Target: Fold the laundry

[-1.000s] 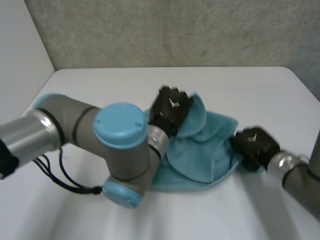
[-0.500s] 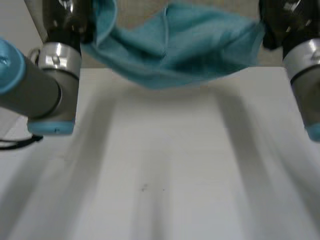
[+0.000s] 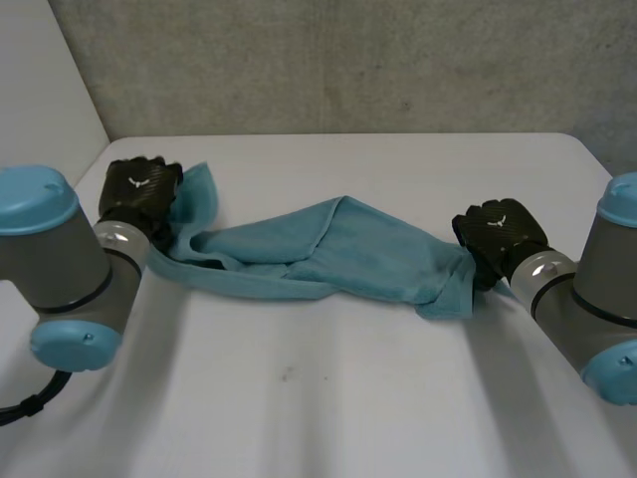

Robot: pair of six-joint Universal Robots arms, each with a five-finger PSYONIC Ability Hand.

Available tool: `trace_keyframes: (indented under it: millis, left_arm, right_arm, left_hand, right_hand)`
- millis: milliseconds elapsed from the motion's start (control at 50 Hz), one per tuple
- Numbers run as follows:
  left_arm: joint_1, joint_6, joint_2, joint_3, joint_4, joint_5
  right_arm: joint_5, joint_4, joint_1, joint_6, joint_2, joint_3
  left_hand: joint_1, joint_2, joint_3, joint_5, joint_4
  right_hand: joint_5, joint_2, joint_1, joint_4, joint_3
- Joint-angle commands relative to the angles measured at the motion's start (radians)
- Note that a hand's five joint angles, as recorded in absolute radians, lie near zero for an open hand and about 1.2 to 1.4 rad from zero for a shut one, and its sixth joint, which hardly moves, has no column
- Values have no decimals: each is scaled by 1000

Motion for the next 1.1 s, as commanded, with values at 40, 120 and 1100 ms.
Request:
trace_keyframes:
  millis: [40, 120, 1100]
  left_arm:
    - [-23, -3, 112, -48, -21, 4]
    - [-101, -1, 187, -86, -19, 12]
    - [-203, 114, -236, 345, -213, 112]
  right_arm:
    - [4, -17, -1, 24, -76, 34]
    - [5, -45, -1, 58, -115, 53]
    - [-61, 66, 2, 126, -117, 64]
  left_hand:
    - [-310, -311, -311, -313, -315]
    - [-293, -293, -294, -296, -297]
    - [-11, -11, -12, -14, -15]
  right_hand:
    - [-323, -305, -202, -312, -312]
    - [-320, -302, -199, -309, -309]
    - [-311, -293, -190, -300, -300]
